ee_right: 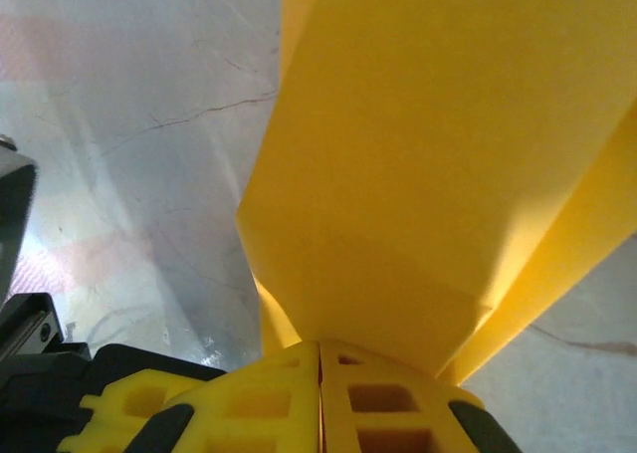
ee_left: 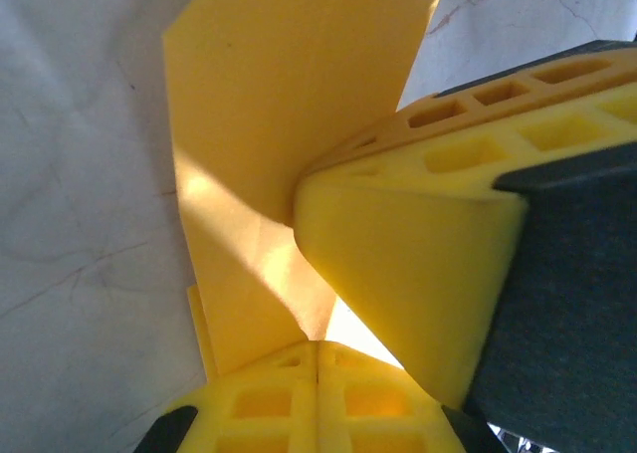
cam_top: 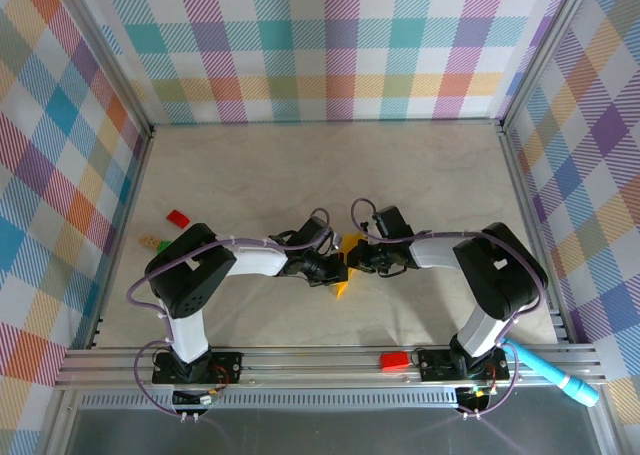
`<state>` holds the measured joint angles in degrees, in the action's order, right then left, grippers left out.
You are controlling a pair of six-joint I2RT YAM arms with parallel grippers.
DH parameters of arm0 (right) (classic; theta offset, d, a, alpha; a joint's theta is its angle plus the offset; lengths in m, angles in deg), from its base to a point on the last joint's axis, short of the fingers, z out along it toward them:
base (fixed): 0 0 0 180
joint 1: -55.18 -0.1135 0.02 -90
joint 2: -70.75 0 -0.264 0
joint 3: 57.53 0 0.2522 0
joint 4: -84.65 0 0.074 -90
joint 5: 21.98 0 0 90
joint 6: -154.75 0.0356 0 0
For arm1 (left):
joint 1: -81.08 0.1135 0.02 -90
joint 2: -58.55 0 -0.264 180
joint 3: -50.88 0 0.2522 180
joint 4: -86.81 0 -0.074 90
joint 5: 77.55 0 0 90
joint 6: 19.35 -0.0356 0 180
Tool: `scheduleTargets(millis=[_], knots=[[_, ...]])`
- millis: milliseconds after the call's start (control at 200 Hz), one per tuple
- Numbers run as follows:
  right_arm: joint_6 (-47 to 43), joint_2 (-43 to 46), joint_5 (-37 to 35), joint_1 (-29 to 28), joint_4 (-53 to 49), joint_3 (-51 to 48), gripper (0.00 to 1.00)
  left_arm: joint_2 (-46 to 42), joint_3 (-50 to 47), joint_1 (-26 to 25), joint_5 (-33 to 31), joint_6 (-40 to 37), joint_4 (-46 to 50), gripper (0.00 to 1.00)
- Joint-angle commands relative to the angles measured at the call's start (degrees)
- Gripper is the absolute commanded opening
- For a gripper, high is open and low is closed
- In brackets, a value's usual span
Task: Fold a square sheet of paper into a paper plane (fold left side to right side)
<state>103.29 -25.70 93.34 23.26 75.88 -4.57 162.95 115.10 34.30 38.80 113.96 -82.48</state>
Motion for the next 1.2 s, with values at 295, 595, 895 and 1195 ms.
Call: scheduleTargets(millis=[295,595,895,1195], knots=[[-4.4,-1.48,-3.78,1.29,1.68,-2.12,0.09,1.84,-1.91,-0.39,-5.47,0.28,12.28,0.0],[-7.29,-2.18,-3.54,5.04,1.07,-0.02,0.1,1.83,-2.45,-0.37,-5.69,0.42,12.31,0.0],[-9.96,-4.59,-3.43,8.6,-0.55,3.6,0.1,1.93,-2.91,-0.34,-5.6,0.77,11.86,0.0],[-11.16,-7.07,-3.44,11.59,-0.95,6.77,0.1,1.5,-3.44,-0.41,-5.75,1.03,11.49,0.0]])
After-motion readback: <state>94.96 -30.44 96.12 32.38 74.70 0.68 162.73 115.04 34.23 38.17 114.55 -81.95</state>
